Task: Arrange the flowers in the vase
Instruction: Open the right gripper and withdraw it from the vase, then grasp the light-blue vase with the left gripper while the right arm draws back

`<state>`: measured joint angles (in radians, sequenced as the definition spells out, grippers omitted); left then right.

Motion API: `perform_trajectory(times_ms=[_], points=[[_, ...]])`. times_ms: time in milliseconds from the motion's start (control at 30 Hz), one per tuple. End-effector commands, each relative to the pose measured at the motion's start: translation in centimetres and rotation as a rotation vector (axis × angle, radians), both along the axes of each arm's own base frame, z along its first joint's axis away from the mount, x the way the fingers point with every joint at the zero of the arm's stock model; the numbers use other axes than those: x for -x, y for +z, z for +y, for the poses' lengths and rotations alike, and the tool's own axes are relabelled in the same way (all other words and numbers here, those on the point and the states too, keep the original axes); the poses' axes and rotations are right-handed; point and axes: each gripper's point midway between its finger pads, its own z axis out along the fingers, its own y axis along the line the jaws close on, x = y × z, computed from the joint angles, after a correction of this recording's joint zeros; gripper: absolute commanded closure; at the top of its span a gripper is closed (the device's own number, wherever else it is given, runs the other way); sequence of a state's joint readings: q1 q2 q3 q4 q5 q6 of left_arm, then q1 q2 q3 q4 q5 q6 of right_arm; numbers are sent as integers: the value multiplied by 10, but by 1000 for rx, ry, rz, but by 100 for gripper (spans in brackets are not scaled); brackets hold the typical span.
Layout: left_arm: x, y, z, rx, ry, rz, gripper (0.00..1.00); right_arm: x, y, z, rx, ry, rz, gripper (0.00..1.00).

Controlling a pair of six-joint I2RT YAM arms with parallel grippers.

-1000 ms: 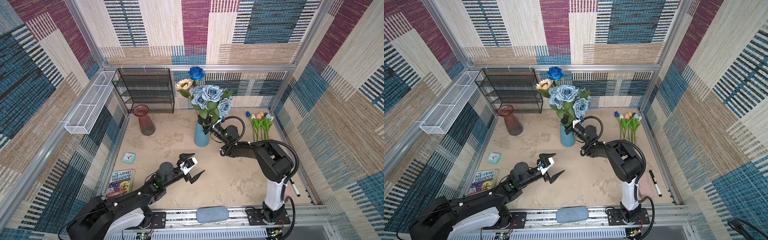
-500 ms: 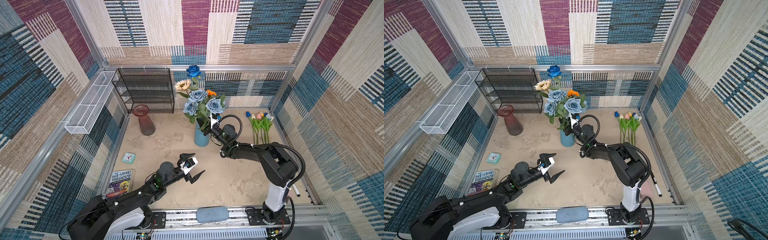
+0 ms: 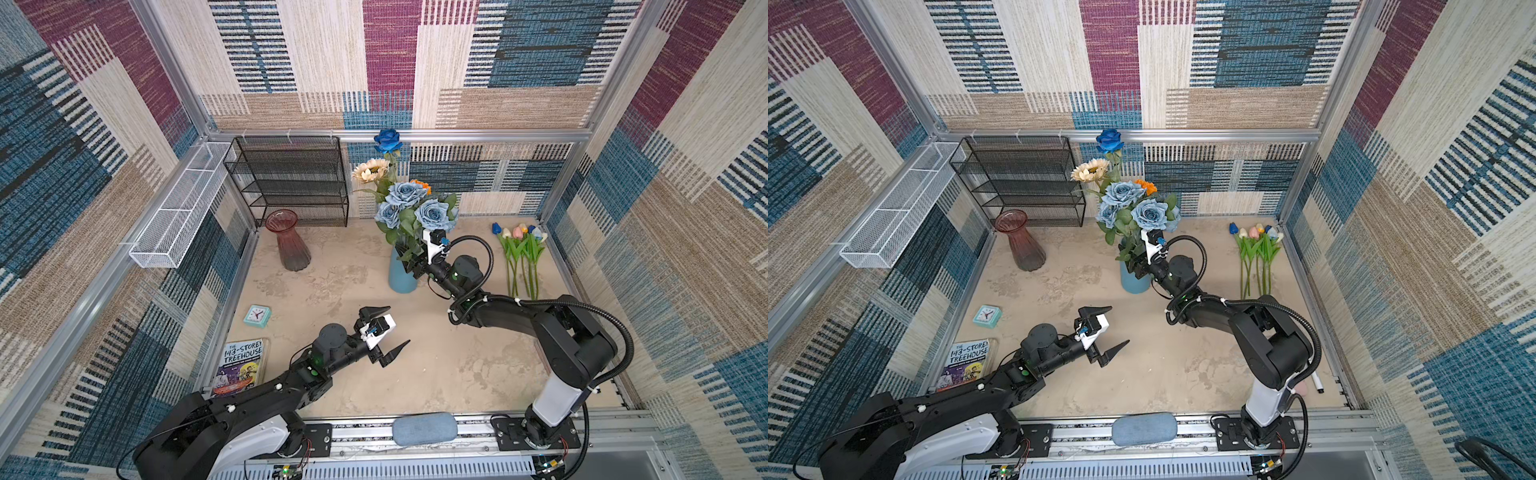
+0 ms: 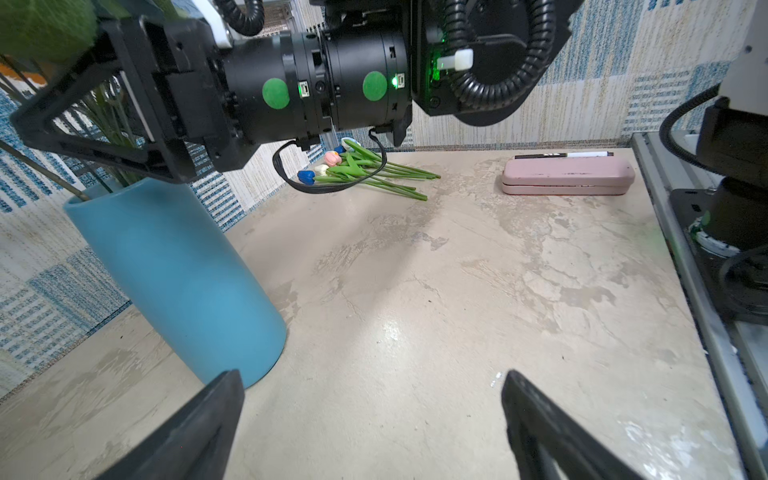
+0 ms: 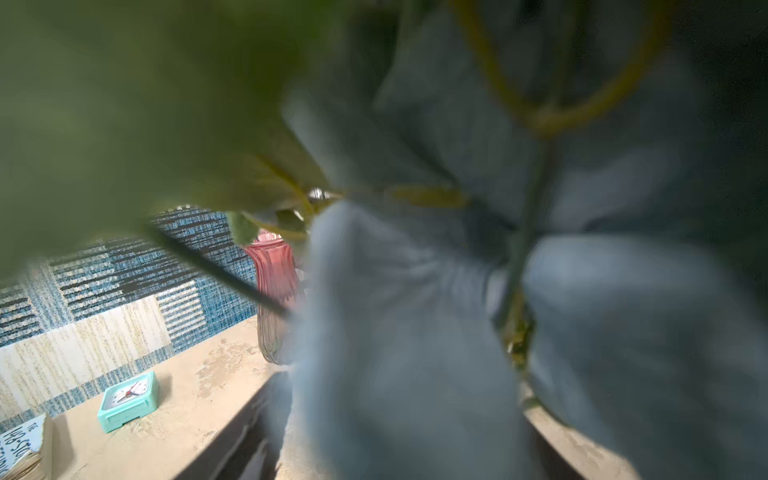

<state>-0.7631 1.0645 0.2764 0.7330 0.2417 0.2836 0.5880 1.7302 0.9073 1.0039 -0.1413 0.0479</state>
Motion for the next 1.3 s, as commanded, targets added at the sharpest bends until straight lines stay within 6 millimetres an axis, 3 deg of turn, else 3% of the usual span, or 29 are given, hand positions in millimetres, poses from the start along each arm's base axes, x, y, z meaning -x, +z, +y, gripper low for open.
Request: perform_trajectory(times_ms=[0, 400, 733, 933, 1100, 1267], points=[[-2, 3, 0, 4, 6, -22, 1, 3, 10, -3, 0, -13, -27, 25], [-3, 4, 3, 9, 25, -22, 0, 35, 5, -18, 13, 13, -88, 4], [-4, 6, 5, 21, 37, -35, 0, 43, -8, -32, 34, -39, -102, 0], [-4, 8, 7, 24, 43, -43, 0, 50, -26, -39, 40, -51, -119, 0], [-5, 11, 13, 37, 72, -60, 0, 45, -44, -40, 50, -67, -93, 0], [-5, 12, 15, 50, 83, -63, 0, 30, -60, -27, 86, -51, -60, 0]])
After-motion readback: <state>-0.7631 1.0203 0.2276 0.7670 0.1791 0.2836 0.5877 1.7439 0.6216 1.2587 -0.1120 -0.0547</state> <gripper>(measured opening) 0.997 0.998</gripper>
